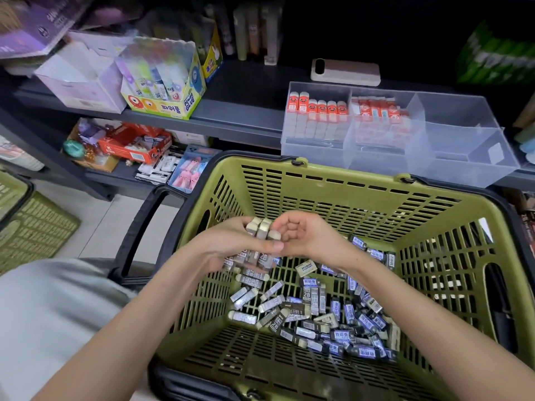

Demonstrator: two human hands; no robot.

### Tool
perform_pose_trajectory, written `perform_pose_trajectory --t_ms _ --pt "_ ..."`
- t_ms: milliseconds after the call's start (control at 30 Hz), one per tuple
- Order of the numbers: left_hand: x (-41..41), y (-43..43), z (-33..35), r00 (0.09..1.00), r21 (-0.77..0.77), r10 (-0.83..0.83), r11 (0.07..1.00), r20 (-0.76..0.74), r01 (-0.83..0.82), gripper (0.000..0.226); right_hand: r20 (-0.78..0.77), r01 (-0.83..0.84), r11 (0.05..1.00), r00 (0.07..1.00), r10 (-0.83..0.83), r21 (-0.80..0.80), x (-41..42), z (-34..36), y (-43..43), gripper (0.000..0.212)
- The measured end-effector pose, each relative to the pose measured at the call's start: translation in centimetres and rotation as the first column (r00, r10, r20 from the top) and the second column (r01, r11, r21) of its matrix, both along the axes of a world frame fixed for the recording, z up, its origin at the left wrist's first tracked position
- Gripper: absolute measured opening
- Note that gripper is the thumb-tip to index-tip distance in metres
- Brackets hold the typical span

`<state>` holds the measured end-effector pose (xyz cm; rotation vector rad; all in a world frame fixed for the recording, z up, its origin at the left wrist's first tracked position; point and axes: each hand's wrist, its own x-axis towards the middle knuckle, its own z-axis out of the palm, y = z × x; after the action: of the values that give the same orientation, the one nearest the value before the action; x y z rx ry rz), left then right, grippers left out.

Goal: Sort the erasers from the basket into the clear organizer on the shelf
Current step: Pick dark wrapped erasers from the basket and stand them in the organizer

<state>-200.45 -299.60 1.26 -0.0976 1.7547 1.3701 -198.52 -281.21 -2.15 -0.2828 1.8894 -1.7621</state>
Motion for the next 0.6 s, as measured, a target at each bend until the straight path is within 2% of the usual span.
perform_pose_trajectory --t_ms 67,133,167,200,233,267,300,367,400,467,600 --pt "0.3 -0.3 0.3 0.997 0.058 0.055 0.997 0.05 -0.058 0.048 0.0 0.019 0.997 1.0 -0.019 -0.078 -0.1 0.1 -0.6 0.034" --pt "0.5 -0.7 0.4 0.948 0.146 0.237 0.952 0.211 -0.271 0.044 0.104 0.125 0.968 0.989 -0.105 -0.217 -0.2 -0.4 -1.0 0.037" --pt "0.5 -1.0 0.4 0.904 0.178 0.323 0.907 0.281 -0.38 0.04 0.13 0.161 0.962 0.982 -0.134 -0.222 -0.1 -1.1 -1.3 0.037" --pt "0.5 -1.2 0.5 0.858 0.204 0.394 0.857 0.329 -0.472 0.036 0.102 0.16 0.978 0.984 -0.146 -0.136 0.3 -2.2 -1.7 0.034" --pt "0.5 -1.4 0.5 0.816 0.23 0.453 0.804 0.358 -0.548 0.033 0.019 0.118 0.992 0.993 -0.12 0.054 0.8 -3.6 -2.3 0.031" --pt "0.5 -1.6 0.5 0.783 0.261 0.494 0.754 0.378 -0.602 0.03 -0.075 0.058 0.955 0.996 -0.037 0.292 1.4 -5.4 -2.9 0.03" --pt "0.5 -1.6 0.6 0.76 0.296 0.518 0.711 0.393 -0.638 0.027 -0.149 0.015 0.86 0.986 0.071 0.51 2.1 -7.2 -3.6 0.035" --pt "0.4 -1.6 0.6 0.752 0.359 0.527 0.665 0.397 -0.655 0.017 -0.224 0.017 0.651 0.946 0.236 0.759 3.2 -10.2 -4.6 0.047" --pt "0.3 -1.5 0.6 0.758 0.381 0.522 0.658 0.39 -0.649 0.011 -0.264 0.051 0.588 0.923 0.281 0.807 3.5 -11.4 -5.0 0.051" --pt "0.2 -1.4 0.5 0.773 0.422 0.512 0.647 0.375 -0.634 0.006 -0.324 0.111 0.524 0.884 0.336 0.844 3.6 -13.1 -5.7 0.056" --pt "-0.1 -1.5 0.2 0.773 0.444 0.521 0.633 0.361 -0.634 0.007 -0.379 0.175 0.503 0.862 0.337 0.846 3.4 -14.1 -6.2 0.061"
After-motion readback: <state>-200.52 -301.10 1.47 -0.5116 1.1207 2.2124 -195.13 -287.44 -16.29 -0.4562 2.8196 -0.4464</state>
